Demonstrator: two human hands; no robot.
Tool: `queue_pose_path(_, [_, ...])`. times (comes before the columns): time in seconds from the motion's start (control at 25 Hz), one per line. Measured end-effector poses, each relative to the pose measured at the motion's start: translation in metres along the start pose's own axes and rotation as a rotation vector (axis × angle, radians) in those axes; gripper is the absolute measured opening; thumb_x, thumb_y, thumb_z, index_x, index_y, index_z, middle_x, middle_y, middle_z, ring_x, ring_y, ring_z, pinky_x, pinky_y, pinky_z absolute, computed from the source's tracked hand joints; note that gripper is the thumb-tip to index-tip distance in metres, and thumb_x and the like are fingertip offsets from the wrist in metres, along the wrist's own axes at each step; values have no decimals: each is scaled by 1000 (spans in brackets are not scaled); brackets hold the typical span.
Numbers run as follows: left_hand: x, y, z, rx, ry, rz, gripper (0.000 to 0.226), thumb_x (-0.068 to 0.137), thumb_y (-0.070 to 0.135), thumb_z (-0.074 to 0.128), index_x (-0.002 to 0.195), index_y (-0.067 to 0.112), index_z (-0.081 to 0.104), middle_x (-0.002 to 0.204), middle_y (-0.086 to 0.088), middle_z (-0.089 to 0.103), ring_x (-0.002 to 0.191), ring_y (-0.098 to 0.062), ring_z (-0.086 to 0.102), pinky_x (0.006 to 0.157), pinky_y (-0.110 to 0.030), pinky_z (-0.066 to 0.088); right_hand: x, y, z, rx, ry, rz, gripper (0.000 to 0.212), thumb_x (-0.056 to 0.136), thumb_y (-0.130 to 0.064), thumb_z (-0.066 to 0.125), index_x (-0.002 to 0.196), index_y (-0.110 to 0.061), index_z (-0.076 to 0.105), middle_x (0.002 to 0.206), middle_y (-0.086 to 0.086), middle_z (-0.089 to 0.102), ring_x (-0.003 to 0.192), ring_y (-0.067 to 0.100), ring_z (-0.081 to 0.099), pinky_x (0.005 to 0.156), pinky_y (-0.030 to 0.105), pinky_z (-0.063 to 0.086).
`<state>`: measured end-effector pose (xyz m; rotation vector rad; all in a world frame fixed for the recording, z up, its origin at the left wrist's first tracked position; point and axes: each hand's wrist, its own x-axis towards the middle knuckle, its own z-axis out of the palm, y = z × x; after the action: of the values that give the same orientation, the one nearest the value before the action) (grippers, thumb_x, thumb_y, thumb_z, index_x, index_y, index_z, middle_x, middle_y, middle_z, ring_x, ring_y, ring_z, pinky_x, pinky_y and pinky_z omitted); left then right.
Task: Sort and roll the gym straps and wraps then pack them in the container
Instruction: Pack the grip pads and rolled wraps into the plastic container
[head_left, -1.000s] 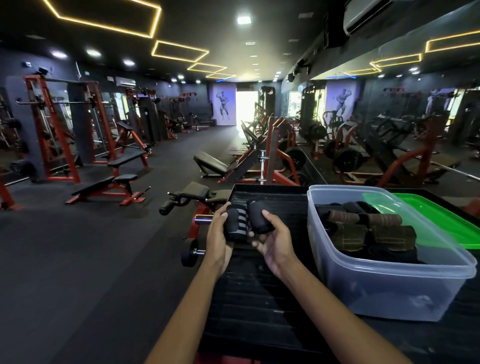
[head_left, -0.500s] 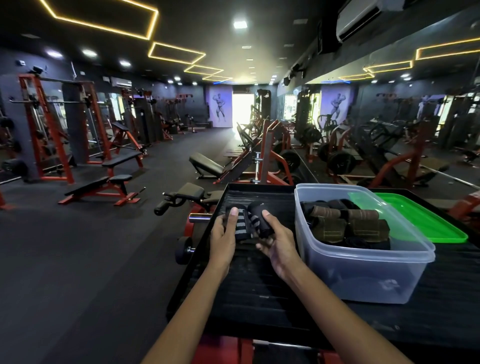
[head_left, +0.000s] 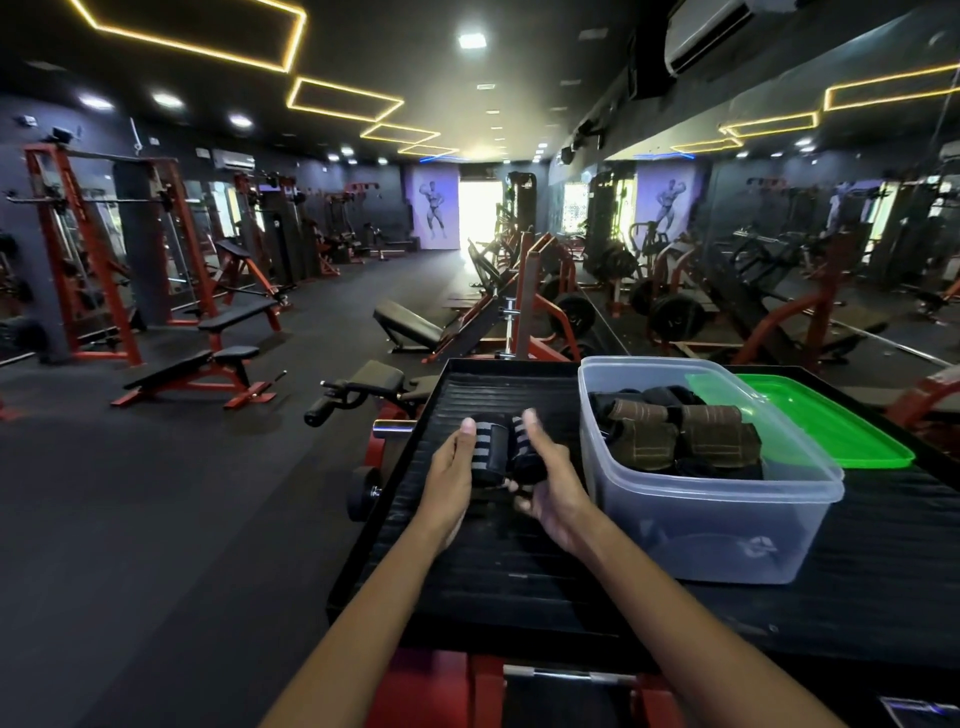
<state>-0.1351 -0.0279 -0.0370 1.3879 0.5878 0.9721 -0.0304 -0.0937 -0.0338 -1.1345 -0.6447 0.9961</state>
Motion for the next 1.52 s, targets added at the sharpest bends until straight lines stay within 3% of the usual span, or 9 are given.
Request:
queue_pose_path(0.28, [2,-2,-1,32,31,55,55,89,56,44,108,8,65,108,-14,71,107,-29,65,102,-52,45,0,-7,-5,90,12,-72,20,93,-32,54,97,-16,65,83,4,68,67,15,62,52,26,47])
queue_pose_path(0.48, [3,-3,-2,13,53,78,56,88,57,46,103,7,64,105,-17,69,105,-33,64,100,-55,45,8,1,-2,148,124,-63,42,98,-34,41,125,-3,49,105,16,61,82,24,61,47,29,48])
queue_pose_path(0.6, [1,-2,0,-1,27,53,54,87,57,45,105,10,64,108,-14,70,106,-28,65,102,-51,46,5,1,1,37,76,-92,59,89,-50,59,124,-5,46,102,13,60,79,20,62,41,24,42])
queue_pose_path(0.72, [3,-2,-1,-67,12,30,55,87,54,46,113,9,63,111,-14,70,108,-28,65,99,-47,48,-1,0,2,-59,65,-147,38,87,-30,70,111,-10,48,102,11,62,87,22,64,49,27,47])
queue_pose_path(0.92, [2,1,15,-211,65,2,50,98,47,32,113,10,61,100,-8,71,85,-15,70,63,-26,56,0,-7,15,-158,181,-324,19,86,-32,69,94,-16,65,91,6,69,88,23,67,73,37,56])
queue_pose_path(1.04, [8,18,26,-278,72,72,55,88,44,58,124,3,54,111,-9,69,97,-17,69,70,-25,55,-9,-26,24,-218,209,-362,40,84,-33,72,111,-17,47,103,2,64,91,12,64,86,31,53])
queue_pose_path(1.16, [21,43,38,-265,73,119,75,68,36,77,127,4,44,101,-8,64,80,-11,68,52,-23,50,-15,-63,20,-234,170,-406,46,82,-25,74,105,-19,35,96,-2,58,90,12,62,88,37,53])
queue_pose_path(1.32, [39,68,64,-198,-34,166,62,77,30,72,118,-11,50,97,-18,61,73,-13,64,53,-24,50,-9,-123,-19,-310,63,-373,41,79,-17,76,104,-16,44,97,3,62,86,18,66,66,35,58])
queue_pose_path(1.52, [59,68,99,12,-13,186,26,87,26,68,105,8,61,86,0,72,76,-11,66,68,-29,52,-2,-177,-108,-442,23,-383,35,78,-6,77,106,-7,55,97,10,61,76,17,66,59,30,60])
